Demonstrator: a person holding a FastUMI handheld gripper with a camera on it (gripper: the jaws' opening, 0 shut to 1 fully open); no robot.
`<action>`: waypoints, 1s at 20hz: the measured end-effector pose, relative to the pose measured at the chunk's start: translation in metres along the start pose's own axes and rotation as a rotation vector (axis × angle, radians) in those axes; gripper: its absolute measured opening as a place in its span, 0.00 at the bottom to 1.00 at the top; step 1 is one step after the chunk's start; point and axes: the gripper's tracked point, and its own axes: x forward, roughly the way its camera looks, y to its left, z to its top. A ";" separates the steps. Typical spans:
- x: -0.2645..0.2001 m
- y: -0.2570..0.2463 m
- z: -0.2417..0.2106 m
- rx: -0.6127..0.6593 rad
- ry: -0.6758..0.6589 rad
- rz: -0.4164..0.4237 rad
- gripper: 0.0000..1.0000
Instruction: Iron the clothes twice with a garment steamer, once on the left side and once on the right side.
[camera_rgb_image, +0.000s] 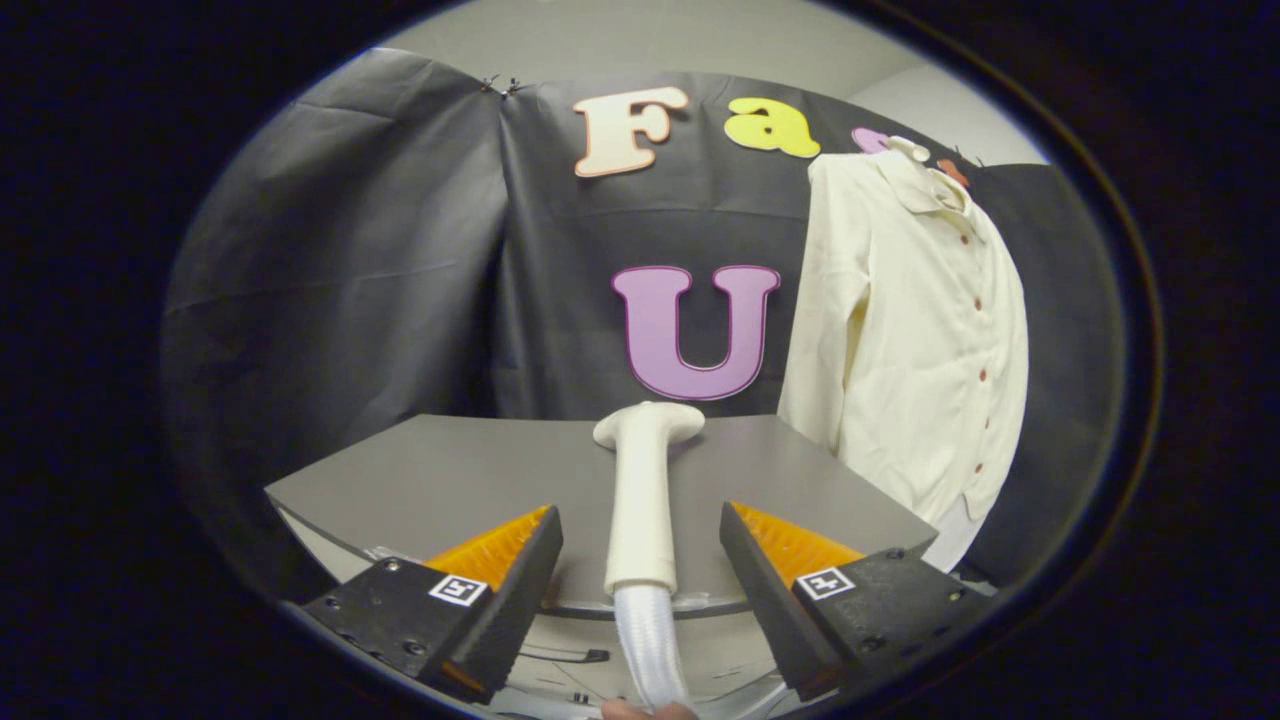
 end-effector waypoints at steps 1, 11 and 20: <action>0.005 -0.002 -0.005 -0.008 0.015 -0.012 0.97; 0.031 -0.001 -0.010 0.030 0.058 -0.012 0.77; 0.039 0.005 -0.005 0.036 0.020 0.000 0.41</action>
